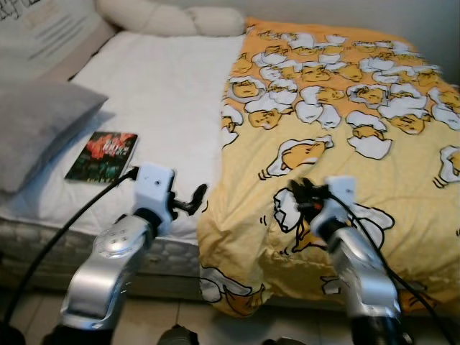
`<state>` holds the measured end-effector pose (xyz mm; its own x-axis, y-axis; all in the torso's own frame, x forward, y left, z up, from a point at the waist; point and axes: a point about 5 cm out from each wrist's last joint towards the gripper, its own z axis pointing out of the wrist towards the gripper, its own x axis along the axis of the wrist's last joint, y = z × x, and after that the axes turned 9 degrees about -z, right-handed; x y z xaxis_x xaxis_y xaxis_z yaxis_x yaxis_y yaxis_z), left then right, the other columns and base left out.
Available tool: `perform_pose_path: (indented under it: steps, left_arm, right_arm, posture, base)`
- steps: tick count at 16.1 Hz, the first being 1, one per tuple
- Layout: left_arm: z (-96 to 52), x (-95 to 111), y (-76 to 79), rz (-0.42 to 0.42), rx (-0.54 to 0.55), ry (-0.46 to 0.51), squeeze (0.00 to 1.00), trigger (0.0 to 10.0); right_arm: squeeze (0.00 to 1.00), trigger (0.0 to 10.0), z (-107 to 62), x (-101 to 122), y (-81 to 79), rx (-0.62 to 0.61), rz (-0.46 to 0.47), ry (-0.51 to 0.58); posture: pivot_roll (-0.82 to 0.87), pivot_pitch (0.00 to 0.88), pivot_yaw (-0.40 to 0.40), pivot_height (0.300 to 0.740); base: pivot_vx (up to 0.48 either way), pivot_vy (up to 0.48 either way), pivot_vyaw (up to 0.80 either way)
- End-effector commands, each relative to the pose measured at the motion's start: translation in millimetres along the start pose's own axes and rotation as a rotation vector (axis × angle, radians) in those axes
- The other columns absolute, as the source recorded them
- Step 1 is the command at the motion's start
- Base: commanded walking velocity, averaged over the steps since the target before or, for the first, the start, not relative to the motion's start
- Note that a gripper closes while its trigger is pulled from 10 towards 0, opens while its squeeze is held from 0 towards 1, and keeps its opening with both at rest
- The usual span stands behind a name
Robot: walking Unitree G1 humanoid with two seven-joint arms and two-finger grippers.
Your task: Clean up the room
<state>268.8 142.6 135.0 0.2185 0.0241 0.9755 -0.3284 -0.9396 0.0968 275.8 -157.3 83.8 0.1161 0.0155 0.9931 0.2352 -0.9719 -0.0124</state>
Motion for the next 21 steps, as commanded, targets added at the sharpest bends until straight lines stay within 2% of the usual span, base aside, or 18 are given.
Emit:
perform_pose_path:
  steps: [1,2,6,11,17,21]
  left_arm:
    - [4.5,0.3,3.0,0.027,0.008,0.014,0.00,10.0]
    - [7.2,-0.4,5.3,0.050,0.009,0.021,0.00,10.0]
    - [4.8,-2.6,-4.2,0.051,0.075,0.036,0.00,10.0]
    - [0.6,-4.2,-8.0,0.063,0.152,0.074,0.00,10.0]
    - [-1.5,-6.5,-7.4,0.049,0.191,0.088,0.00,10.0]
    - [-2.4,-6.8,-7.2,0.049,0.196,0.090,0.00,10.0]
  right_arm:
    - [0.00,10.0,-8.4,-1.7,4.8,-0.046,-0.037,-0.025]
    - [0.00,10.0,-19.7,-5.6,6.8,-0.076,-0.068,-0.065]
    - [0.00,10.0,-28.0,-10.3,6.3,-0.090,-0.102,-0.123]
    - [0.00,10.0,-30.2,-8.3,5.8,-0.069,-0.110,-0.155]
    - [0.00,10.0,-26.1,-3.7,7.4,-0.032,-0.141,-0.169]
    - [0.00,10.0,-26.2,-3.3,9.0,-0.036,-0.154,-0.173]
  posture:
    - [-0.04,0.000,0.050,0.740]
    - [-0.05,0.000,0.052,0.740]
    - [-0.06,0.000,0.046,0.740]
    - [-0.03,0.000,0.007,0.740]
    - [-0.01,0.000,-0.030,0.740]
    - [-0.02,0.000,-0.023,0.740]
  base:
    - [0.000,0.000,0.00]
    - [0.000,0.000,0.00]
    - [0.000,-0.135,0.00]
    - [0.000,-0.291,0.00]
    - [0.000,-0.424,0.00]
    - [0.000,-0.480,0.00]
